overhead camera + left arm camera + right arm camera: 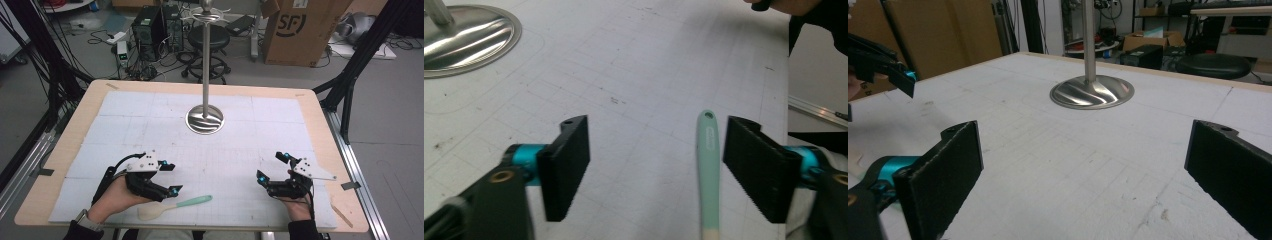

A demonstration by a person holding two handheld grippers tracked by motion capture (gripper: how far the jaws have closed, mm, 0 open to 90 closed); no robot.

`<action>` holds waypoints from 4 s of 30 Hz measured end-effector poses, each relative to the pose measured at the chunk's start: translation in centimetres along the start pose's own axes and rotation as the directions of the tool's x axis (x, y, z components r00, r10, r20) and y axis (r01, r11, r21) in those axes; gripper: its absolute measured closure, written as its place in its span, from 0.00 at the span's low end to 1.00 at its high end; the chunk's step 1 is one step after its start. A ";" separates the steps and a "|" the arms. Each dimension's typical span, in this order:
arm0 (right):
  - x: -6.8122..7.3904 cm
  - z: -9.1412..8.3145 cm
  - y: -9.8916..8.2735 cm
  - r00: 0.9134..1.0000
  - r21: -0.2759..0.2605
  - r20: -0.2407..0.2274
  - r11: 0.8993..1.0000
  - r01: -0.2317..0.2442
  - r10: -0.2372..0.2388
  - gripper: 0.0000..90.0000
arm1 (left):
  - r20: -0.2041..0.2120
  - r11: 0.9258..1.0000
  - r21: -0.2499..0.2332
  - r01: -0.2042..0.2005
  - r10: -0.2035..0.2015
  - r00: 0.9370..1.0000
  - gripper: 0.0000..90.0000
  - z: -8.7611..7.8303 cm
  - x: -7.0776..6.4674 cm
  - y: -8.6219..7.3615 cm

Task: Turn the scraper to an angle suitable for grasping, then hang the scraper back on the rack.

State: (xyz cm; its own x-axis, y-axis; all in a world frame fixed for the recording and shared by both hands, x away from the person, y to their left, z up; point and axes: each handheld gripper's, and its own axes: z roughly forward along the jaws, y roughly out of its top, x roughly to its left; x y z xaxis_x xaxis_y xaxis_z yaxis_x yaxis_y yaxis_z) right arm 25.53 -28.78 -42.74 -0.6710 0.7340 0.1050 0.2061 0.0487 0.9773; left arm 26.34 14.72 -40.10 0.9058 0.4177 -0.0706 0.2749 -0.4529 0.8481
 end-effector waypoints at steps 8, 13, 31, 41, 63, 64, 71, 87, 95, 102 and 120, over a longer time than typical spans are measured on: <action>0.1 1.1 0.2 1.000 0.001 -0.027 1.000 0.002 -0.002 0.01 | -0.113 0.999 0.016 -0.045 0.047 0.992 0.22 -0.3 -0.4 -0.2; 0.0 1.6 0.3 0.999 0.002 -0.036 1.000 -0.003 0.003 0.01 | -0.114 0.997 0.028 -0.074 0.077 0.990 0.22 -0.7 -0.5 -0.7; 0.1 1.5 0.4 0.999 -0.003 -0.044 1.000 -0.002 0.002 0.01 | 0.016 0.988 0.109 -0.107 0.106 0.994 0.24 0.3 -1.2 0.2; 0.3 1.5 0.4 0.999 0.007 -0.053 1.000 0.002 -0.001 0.01 | 0.130 0.956 0.255 -0.144 0.114 0.985 0.28 1.4 -0.7 1.7; 0.3 1.2 0.3 0.999 0.013 -0.052 1.000 -0.011 0.012 0.01 | 0.213 0.782 0.585 -0.215 0.108 0.971 0.66 4.0 -2.4 1.7; 0.3 1.2 0.2 0.998 0.014 -0.054 1.000 -0.013 0.014 0.01 | 0.218 0.775 0.593 -0.217 0.105 0.970 0.69 4.0 -2.4 1.6; 0.3 1.3 0.2 0.998 0.020 -0.068 1.000 -0.016 0.017 0.01 | 0.252 0.747 0.629 -0.215 0.065 0.965 0.77 4.2 -2.4 1.5; 0.5 1.4 0.0 0.997 0.031 -0.072 0.999 -0.022 0.024 0.01 | 0.212 0.686 0.692 -0.226 0.107 0.971 0.88 4.5 -2.9 1.7; 0.4 1.5 0.0 0.997 0.032 -0.074 0.999 -0.019 0.021 0.01 | 0.174 0.675 0.702 -0.229 0.149 0.973 0.88 4.6 -3.7 1.7; 0.5 1.5 0.0 0.997 0.033 -0.073 0.999 -0.020 0.023 0.01 | 0.162 0.696 0.678 -0.237 0.173 0.972 0.89 4.2 -3.9 1.4; 0.4 1.5 -0.1 0.997 0.035 -0.069 0.999 -0.024 0.027 0.01 | 0.137 0.837 0.530 -0.136 0.073 0.988 0.89 1.5 -2.1 1.8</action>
State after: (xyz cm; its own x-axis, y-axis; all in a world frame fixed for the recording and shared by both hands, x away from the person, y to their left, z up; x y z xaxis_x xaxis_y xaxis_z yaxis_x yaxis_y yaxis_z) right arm 26.28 -27.51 -43.06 -0.7130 0.6863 0.1435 0.2471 0.0544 0.9675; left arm 25.37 11.88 -39.21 0.9592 0.2712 -0.0796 0.2778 -0.8531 0.4415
